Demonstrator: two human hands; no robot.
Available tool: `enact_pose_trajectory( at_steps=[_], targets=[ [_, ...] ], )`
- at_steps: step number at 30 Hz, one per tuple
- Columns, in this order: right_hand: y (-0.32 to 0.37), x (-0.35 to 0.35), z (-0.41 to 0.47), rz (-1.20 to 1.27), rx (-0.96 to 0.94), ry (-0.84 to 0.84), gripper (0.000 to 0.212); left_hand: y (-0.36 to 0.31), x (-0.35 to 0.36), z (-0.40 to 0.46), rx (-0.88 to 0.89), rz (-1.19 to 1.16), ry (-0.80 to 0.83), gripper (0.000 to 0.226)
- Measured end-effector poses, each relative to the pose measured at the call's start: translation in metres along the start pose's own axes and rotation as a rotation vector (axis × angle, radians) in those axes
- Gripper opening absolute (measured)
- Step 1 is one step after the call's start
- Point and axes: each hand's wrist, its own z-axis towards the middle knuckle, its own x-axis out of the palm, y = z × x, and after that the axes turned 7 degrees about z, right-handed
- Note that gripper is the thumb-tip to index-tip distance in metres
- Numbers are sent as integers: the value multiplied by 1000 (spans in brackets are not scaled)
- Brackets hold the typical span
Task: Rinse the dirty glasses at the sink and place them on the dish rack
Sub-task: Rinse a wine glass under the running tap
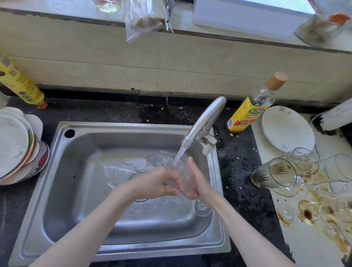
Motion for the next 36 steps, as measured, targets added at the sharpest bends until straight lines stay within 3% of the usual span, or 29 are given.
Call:
enact_pose_trajectory(
  at_steps=[3,5,8,9,11,14,17,22,24,27,29,32,36],
  targets=[
    [3,-1,-1,23,109,75,97,-3,-9,-4,-37,-83,39,8],
    [3,1,0,51,69,47,97,-5,-10,-2,-108,-83,-135,8],
    [-3,8,4,-36,-112,-4,91,-3,-4,3,-196,-34,-390,33],
    [-5,10,6,-60,-126,-45,91,-1,-2,4,-193,-66,-392,34],
    [-4,11,5,-50,-104,-106,83,-2,-5,1,-113,-126,-238,20],
    [2,11,1,86,15,-44,78,-7,-14,-5,-42,8,-10,7],
    [-2,5,6,77,72,-62,89,-11,-18,-3,-91,36,-126,9],
    [-1,3,1,-86,-118,-145,74,-9,1,5,-88,-19,-422,39],
    [-2,1,-1,-70,-96,-186,71,-6,4,6,-11,4,-414,40],
    [9,0,-6,-6,58,-187,70,1,-5,6,71,187,-160,17],
    [12,0,-8,8,140,-65,77,7,-11,5,26,280,-25,11],
    [9,0,-5,40,76,-39,76,7,-12,3,-1,208,-136,14],
    [1,8,0,-69,-217,-126,73,6,-6,1,3,62,-367,44]
  ],
)
